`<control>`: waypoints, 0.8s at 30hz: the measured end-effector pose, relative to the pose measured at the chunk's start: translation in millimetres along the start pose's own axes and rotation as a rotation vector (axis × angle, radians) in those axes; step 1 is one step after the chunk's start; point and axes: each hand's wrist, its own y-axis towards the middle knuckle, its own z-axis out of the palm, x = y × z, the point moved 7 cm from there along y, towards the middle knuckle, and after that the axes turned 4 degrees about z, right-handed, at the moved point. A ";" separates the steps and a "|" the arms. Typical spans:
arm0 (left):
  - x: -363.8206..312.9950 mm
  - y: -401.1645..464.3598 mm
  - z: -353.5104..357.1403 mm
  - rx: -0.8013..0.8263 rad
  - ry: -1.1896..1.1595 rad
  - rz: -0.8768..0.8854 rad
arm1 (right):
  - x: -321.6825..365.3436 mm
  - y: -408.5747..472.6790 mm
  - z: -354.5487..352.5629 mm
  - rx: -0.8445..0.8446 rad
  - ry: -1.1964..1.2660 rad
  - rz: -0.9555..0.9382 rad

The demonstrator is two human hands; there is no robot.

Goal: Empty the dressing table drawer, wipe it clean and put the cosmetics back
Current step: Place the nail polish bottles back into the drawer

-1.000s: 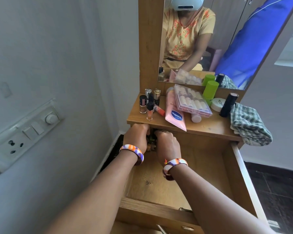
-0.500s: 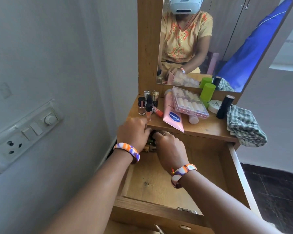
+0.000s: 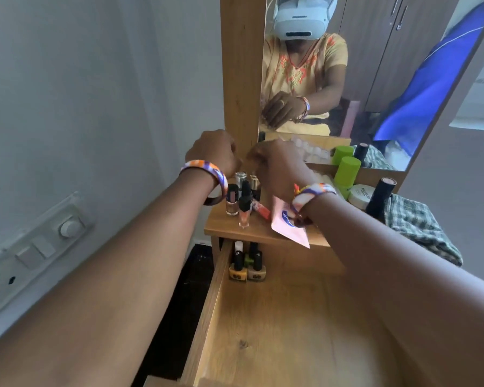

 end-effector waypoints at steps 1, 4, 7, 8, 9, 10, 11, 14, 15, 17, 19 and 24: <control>1.2 7.5 8.8 0.045 0.025 0.000 | -2.0 10.9 8.3 0.056 -0.031 0.014; 3.7 22.2 35.1 0.171 0.083 0.017 | -4.9 18.6 16.7 0.237 -0.082 0.101; 6.5 28.8 50.5 0.225 0.111 0.027 | 2.2 -3.5 7.2 0.469 -0.120 0.078; 7.8 30.0 54.4 0.234 0.108 0.028 | 7.7 -10.4 0.3 0.502 -0.153 0.033; 8.8 30.5 57.4 0.242 0.104 0.026 | 16.4 -22.6 -13.4 0.527 -0.203 -0.014; 9.5 30.9 60.0 0.241 0.100 0.028 | 15.8 -21.0 -12.7 0.532 -0.215 -0.027; 9.9 30.7 61.3 0.237 0.094 0.025 | 5.9 -5.2 2.6 0.521 -0.205 -0.004; 10.7 31.8 63.4 0.210 0.064 0.024 | -7.7 20.1 32.0 0.391 -0.165 0.050; 10.8 32.0 62.1 0.198 0.057 0.019 | -7.7 27.3 36.8 0.357 -0.132 0.056; 10.9 32.7 55.1 0.150 0.038 0.005 | -13.0 36.2 41.3 0.317 -0.087 0.067; 9.7 33.4 40.6 0.077 0.005 -0.003 | -15.7 38.6 32.8 0.254 -0.060 0.059; 4.4 28.1 -7.8 -0.062 -0.194 -0.031 | -21.4 41.7 -2.1 0.053 0.110 0.049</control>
